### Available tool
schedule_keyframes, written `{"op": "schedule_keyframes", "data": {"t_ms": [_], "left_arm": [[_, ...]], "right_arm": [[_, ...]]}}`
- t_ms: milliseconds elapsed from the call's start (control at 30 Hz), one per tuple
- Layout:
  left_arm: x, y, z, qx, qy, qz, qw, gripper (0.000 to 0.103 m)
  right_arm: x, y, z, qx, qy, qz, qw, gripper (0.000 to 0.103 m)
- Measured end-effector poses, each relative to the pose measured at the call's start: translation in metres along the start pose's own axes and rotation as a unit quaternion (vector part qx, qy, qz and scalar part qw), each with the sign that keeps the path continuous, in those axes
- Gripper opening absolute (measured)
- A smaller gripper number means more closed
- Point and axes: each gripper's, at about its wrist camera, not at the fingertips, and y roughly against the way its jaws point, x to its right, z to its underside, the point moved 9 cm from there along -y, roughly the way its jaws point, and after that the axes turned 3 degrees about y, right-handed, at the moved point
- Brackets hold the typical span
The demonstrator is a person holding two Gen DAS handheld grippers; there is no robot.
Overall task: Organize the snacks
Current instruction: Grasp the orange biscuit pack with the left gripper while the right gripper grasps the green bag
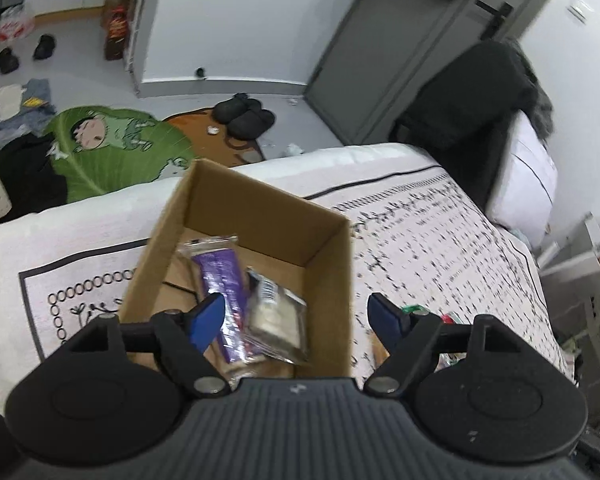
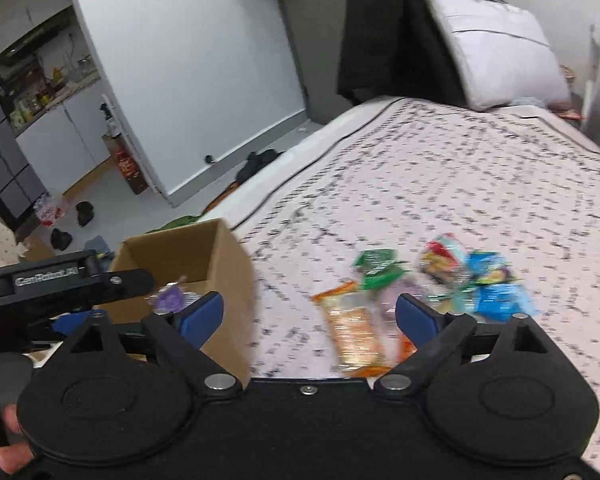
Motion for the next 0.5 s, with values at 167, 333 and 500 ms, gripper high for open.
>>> {"op": "schedule_keyframes", "data": {"t_ms": [167, 333, 500], "left_arm": [[0.019, 0.006, 0.008, 0.007, -0.018, 0.012, 0.9997, 0.078], [0.043, 0.009, 0.020, 0.008, -0.051, 0.025, 0.9983, 0.078], [0.058, 0.007, 0.035, 0.002, -0.085, 0.031, 0.9959, 0.078]], "right_arm": [[0.029, 0.017, 0.000, 0.020, -0.014, 0.018, 1.000, 0.100], [0.054, 0.027, 0.005, 0.034, -0.026, 0.034, 0.999, 0.102], [0.075, 0.024, 0.023, 0.036, -0.049, 0.045, 0.997, 0.102]]}}
